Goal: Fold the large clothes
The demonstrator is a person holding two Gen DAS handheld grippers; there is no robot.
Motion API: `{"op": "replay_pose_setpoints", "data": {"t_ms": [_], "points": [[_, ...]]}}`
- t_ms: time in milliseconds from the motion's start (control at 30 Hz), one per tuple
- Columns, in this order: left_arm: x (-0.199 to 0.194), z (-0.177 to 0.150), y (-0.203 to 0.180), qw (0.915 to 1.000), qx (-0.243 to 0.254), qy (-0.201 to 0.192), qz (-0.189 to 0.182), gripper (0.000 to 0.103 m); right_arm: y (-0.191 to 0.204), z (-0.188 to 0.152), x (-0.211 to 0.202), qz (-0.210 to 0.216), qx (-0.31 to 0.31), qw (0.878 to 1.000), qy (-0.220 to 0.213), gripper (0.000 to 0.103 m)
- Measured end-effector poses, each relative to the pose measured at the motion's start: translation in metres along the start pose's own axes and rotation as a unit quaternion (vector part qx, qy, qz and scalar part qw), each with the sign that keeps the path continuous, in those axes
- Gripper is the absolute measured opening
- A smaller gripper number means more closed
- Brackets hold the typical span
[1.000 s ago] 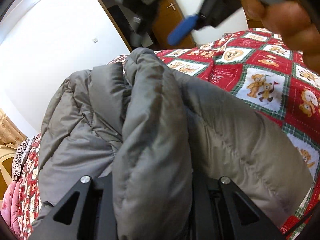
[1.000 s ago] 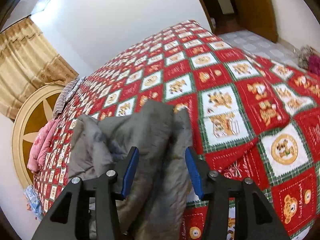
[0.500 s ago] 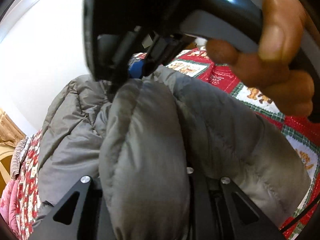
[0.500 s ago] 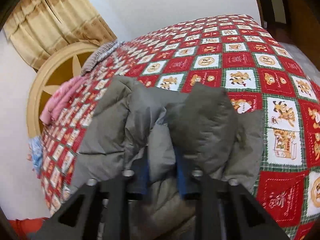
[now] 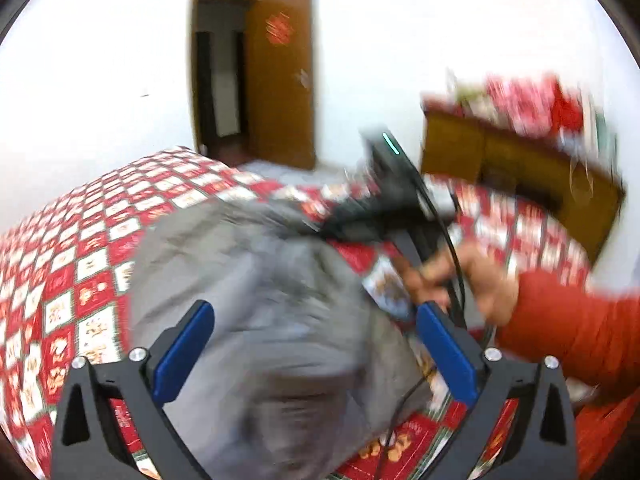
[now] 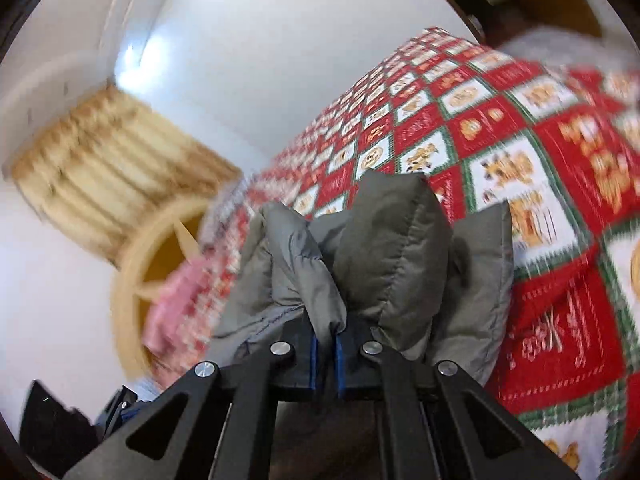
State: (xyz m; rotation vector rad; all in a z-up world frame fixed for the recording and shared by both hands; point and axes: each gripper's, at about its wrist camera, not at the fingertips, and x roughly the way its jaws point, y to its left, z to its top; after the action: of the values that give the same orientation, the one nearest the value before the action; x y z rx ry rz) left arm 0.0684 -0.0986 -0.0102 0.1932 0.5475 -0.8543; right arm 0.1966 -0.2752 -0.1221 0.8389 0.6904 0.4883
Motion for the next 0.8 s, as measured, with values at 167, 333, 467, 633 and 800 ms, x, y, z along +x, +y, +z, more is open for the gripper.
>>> {"op": "replay_pose_setpoints", "data": {"t_ms": [167, 333, 467, 633, 800], "points": [[0.000, 0.017, 0.091, 0.9881, -0.121, -0.007, 0.095, 0.102, -0.001, -0.006, -0.013, -0.051, -0.009, 0.999, -0.003, 0.005], [0.066, 0.021, 0.124, 0.9762, -0.143, 0.048, 0.156, 0.092, 0.004, -0.014, -0.025, -0.148, -0.041, 0.988, -0.001, 0.005], [0.105, 0.015, 0.092, 0.9755, -0.086, 0.105, 0.173, 0.090, -0.006, -0.021, -0.030, -0.208, -0.040, 0.977, -0.003, 0.006], [0.137, -0.008, 0.050, 0.9537, 0.034, 0.123, 0.272, 0.090, -0.027, -0.032, -0.026, -0.226, -0.015, 0.974, 0.008, 0.006], [0.152, -0.031, 0.085, 0.9514, -0.016, 0.116, 0.285, 0.103, -0.028, -0.033, -0.008, -0.251, -0.024, 0.967, 0.025, 0.006]]}}
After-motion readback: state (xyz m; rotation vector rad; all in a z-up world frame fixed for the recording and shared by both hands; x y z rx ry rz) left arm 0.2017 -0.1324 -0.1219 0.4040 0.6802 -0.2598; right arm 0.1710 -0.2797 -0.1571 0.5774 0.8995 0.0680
